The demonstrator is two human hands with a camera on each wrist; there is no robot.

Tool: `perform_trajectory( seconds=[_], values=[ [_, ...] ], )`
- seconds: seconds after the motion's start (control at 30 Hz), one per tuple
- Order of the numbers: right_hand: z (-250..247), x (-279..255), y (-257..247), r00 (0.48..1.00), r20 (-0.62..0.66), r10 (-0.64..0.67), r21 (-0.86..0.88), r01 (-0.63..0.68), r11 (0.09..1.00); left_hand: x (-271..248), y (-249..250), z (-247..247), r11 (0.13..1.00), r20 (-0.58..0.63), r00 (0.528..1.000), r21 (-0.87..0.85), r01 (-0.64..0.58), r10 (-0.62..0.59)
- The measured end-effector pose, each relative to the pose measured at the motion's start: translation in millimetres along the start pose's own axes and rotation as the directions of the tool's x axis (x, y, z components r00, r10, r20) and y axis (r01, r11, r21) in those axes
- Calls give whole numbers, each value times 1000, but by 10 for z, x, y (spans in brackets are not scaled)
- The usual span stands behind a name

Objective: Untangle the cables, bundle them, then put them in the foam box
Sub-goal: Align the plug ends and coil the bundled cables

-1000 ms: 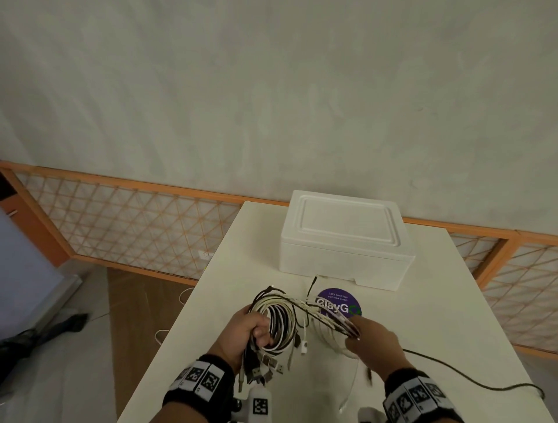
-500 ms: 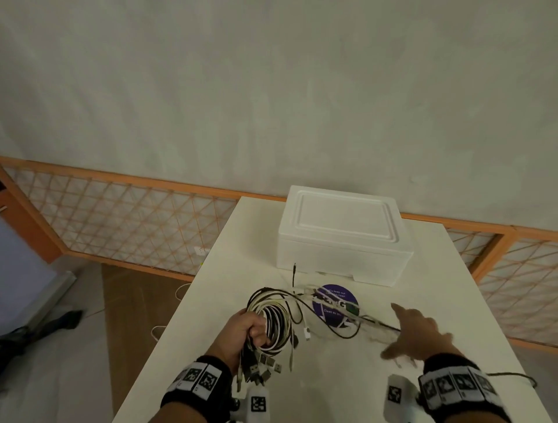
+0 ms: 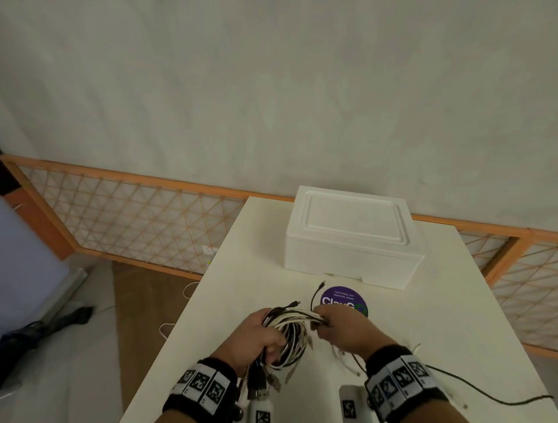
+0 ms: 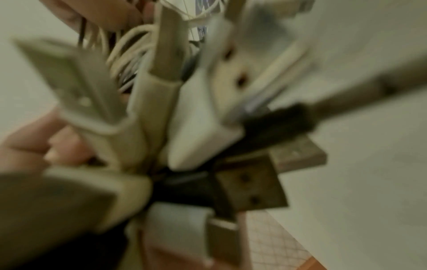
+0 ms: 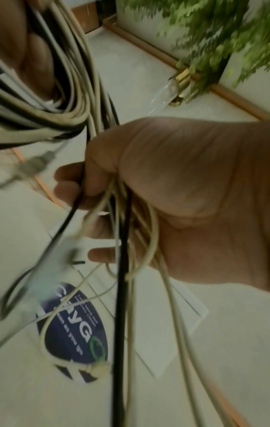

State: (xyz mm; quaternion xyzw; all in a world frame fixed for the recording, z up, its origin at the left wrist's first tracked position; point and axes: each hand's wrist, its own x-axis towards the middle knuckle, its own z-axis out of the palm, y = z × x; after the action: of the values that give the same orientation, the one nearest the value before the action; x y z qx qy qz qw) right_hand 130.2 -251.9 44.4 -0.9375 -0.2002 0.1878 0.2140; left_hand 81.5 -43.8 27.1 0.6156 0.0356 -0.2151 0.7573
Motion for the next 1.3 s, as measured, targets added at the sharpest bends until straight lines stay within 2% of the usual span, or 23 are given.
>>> perform_trajectory(
  seconds=[0.07,0.13,0.2,0.27,0.37,0.47,0.53,0.57,0.6,0.67,0.7,0.73,0.8,0.87,0.9,0.97,1.0,1.07,1.13,1.23,1.3],
  values=[
    [14,-11,73,992,-102,71,-125,-83,989,-7,-12,-59,999,-41,999,-30,-21,20],
    [-19,-31,158,967,-216,133,-168,-171,971,6,-1,-80,998,-91,995,-34,-43,40],
    [-78,-75,262,951,-249,185,-204,-238,950,16,18,-94,997,-135,989,-38,-65,59],
    [-117,-161,431,935,-251,249,-224,-307,925,38,20,-175,990,-202,977,-113,-89,65],
    [-117,-398,783,873,-278,401,-209,-463,861,95,-17,-375,983,-329,943,-154,-98,43],
    [-105,-601,1020,780,-407,475,-192,-582,790,112,-53,-410,988,-318,948,-138,-69,21],
    [-118,-666,1045,646,-524,554,-37,-668,744,128,-85,-334,989,-294,956,-140,-42,-1],
    [-137,-693,1046,586,-538,606,47,-697,716,136,-100,-291,988,-281,960,-152,-30,-14],
    [-164,-706,1053,565,-497,659,84,-725,684,141,-108,-254,985,-266,964,-171,-20,-27],
    [-209,-678,1059,609,-273,744,59,-762,645,147,-110,-208,982,-254,966,-187,2,-50],
    [-237,-633,1047,649,-162,743,19,-751,660,147,-106,-188,982,-249,967,-187,11,-58],
    [-274,-565,996,695,-109,710,-14,-716,698,150,-96,-166,982,-242,968,-187,16,-62],
    [-315,-412,784,821,-154,550,-45,-561,826,155,-71,-102,983,-215,975,-183,21,-61],
    [-328,-280,447,938,-231,258,-5,-266,964,155,-51,-15,987,-179,982,-159,27,-55],
    [-312,-225,266,963,-246,110,6,-112,994,148,-31,41,989,-152,987,-143,27,-49],
    [-234,-136,-27,972,-210,-111,-60,100,993,132,8,133,992,-83,996,-121,25,-35],
    [-195,-102,-119,972,-168,-166,-112,148,983,126,19,162,993,-54,998,-111,29,-35],
    [-137,-39,-179,982,-100,-159,-147,143,979,108,43,196,996,-25,999,-89,28,-31],
    [-119,1,-178,969,-168,-182,-119,163,979,86,63,193,997,-26,1000,-81,14,-16],
    [-100,36,-182,907,-308,-289,-85,276,957,55,80,186,995,-19,1000,-96,-1,-1],
    [-116,52,-184,888,-326,-325,-55,325,944,36,99,196,995,2,1000,-99,1,-1]
  ],
)
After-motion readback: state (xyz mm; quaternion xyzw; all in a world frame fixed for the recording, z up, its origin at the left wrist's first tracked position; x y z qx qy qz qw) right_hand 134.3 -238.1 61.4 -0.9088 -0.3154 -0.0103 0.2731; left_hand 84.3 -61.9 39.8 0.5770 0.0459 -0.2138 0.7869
